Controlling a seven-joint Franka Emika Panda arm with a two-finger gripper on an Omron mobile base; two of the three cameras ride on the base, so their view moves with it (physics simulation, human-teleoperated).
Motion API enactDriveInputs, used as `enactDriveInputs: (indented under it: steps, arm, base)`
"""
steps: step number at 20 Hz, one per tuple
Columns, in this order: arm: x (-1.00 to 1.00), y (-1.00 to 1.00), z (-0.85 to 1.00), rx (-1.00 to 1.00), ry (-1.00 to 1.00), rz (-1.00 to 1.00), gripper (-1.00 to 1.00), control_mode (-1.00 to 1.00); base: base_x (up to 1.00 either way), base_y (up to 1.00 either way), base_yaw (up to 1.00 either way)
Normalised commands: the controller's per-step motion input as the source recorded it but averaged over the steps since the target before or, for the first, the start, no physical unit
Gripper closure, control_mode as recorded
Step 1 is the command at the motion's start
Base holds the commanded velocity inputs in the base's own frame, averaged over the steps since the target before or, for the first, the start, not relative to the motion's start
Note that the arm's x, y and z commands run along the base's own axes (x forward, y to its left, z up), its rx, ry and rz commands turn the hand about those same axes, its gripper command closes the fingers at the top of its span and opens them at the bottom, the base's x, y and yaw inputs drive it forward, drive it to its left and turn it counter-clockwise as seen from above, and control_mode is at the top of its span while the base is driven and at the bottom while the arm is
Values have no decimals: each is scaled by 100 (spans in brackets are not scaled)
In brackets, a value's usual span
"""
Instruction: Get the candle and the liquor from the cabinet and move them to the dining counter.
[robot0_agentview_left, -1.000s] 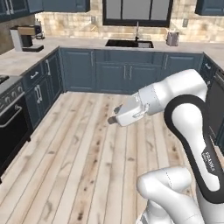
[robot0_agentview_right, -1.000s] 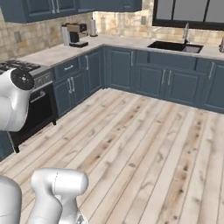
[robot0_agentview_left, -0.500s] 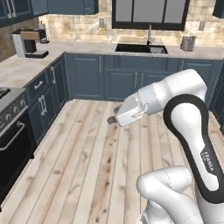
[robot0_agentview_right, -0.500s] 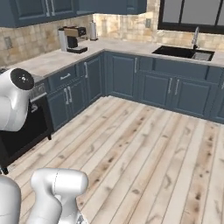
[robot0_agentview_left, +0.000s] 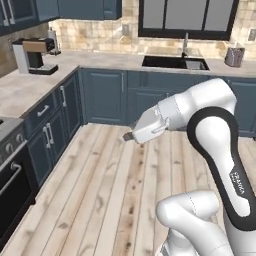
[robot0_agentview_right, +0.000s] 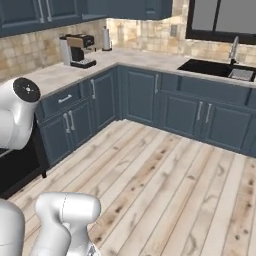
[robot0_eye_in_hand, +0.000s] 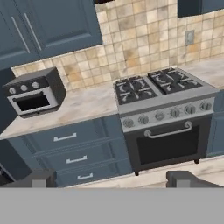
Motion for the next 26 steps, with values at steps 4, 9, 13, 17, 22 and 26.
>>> enactDriveInputs:
  steps: [4,9,13,17,22,26]
  arm:
    - [0,0,0,0,0,0,-100,100]
    - [0,0,0,0,0,0,-100,100]
    - [0,0,0,0,0,0,-100,100]
    - [0,0,0,0,0,0,-100,100]
    - [0,0,0,0,0,0,-100,100]
    - [0,0,0,0,0,0,-100,100]
  base:
    - [100,6,14]
    - [100,4,16]
    - [100,3,18]
    - [100,6,19]
    - [100,5,21]
    - [100,1,23]
